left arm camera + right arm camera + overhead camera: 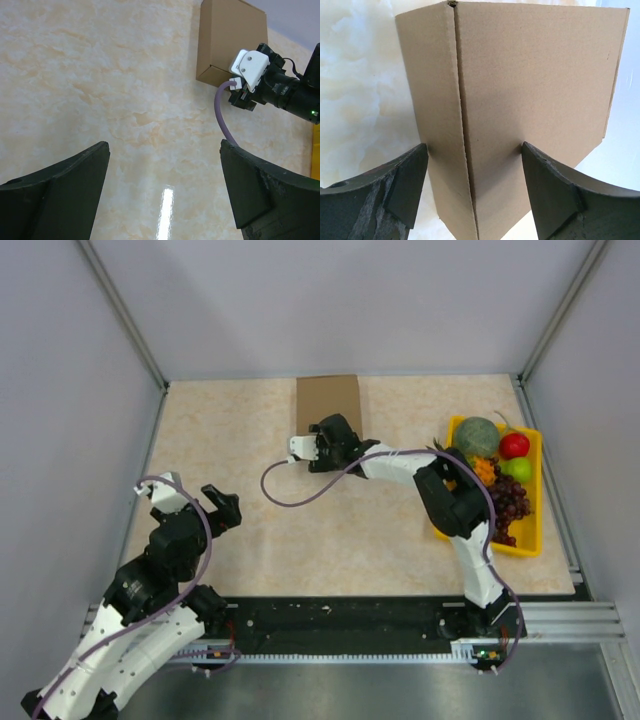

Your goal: Fold the paper box

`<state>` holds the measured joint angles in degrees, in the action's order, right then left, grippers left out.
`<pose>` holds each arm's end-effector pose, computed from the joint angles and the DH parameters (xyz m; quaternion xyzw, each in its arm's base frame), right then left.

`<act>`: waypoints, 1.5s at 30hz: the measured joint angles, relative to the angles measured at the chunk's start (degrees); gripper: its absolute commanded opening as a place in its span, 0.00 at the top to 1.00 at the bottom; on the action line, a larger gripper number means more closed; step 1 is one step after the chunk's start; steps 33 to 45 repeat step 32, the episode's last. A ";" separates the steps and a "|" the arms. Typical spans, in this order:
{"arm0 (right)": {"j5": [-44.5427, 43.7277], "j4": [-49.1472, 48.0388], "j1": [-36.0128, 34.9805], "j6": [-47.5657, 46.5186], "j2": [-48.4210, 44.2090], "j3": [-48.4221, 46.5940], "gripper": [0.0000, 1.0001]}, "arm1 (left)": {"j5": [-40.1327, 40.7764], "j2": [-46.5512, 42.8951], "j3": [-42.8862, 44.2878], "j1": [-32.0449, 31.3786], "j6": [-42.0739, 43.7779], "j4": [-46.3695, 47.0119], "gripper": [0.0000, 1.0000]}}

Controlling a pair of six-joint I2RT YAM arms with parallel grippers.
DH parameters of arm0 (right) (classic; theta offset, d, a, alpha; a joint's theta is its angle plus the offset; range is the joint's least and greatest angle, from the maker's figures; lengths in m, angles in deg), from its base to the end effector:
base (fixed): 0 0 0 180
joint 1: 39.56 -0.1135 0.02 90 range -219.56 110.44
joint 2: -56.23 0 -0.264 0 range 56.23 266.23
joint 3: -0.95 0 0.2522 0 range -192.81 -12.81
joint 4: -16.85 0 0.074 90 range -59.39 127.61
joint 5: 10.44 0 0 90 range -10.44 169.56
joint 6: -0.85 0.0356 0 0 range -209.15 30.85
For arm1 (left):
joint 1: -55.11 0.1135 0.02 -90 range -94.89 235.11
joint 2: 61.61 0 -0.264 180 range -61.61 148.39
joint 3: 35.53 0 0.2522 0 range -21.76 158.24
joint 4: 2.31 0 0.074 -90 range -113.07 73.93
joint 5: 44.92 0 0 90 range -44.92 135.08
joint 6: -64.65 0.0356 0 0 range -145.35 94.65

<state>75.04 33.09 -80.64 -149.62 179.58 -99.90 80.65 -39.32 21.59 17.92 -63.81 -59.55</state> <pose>0.3663 0.3156 0.1690 -0.6871 0.5829 -0.1078 0.4201 0.0746 -0.0306 0.3184 -0.1787 0.7894 -0.1243 0.5740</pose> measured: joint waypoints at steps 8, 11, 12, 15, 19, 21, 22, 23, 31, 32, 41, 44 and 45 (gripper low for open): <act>-4.90 1.11 -0.98 5.31 -2.43 0.39 0.18 | -1.75 0.37 0.02 0.00 -0.72 0.02 0.04; -8.39 2.21 -2.34 9.14 -9.70 3.50 0.17 | -2.73 1.16 0.28 0.00 -1.09 -0.07 0.04; -9.64 2.56 -3.04 11.34 -13.38 5.03 0.17 | -3.06 1.38 0.46 0.00 -1.18 -0.07 0.04; -13.68 3.13 -4.85 21.05 -26.58 11.80 0.17 | -4.61 1.79 1.27 0.00 -1.75 0.09 0.04; -19.10 4.70 -5.60 39.78 -49.24 26.32 0.13 | -7.34 2.05 1.51 0.00 -2.12 0.61 0.02; -20.68 8.79 -4.85 49.31 -60.37 33.00 0.13 | -10.08 2.36 1.42 0.00 -1.70 1.73 0.02; -21.07 11.10 -4.55 53.11 -64.76 35.36 0.13 | -11.43 2.40 1.33 0.00 -1.49 2.56 0.02; -21.35 14.10 -4.26 57.59 -69.85 37.81 0.13 | -13.11 2.36 0.92 0.00 -1.36 4.02 0.02; -21.88 30.47 -4.07 81.11 -106.31 44.15 0.01 | -22.47 2.78 -5.22 0.00 -3.04 11.93 0.02; -21.97 30.88 -4.07 81.92 -109.09 43.54 0.01 | -23.10 3.13 -5.22 0.00 -3.15 12.35 0.02; -21.97 30.88 -4.07 81.92 -109.09 43.54 0.01 | -23.10 3.13 -5.22 0.00 -3.15 12.35 0.02; -21.97 30.88 -4.07 81.92 -109.09 43.54 0.01 | -23.10 3.13 -5.22 0.00 -3.15 12.35 0.02; -21.97 30.88 -4.07 81.92 -109.09 43.54 0.01 | -23.10 3.13 -5.22 0.00 -3.15 12.35 0.02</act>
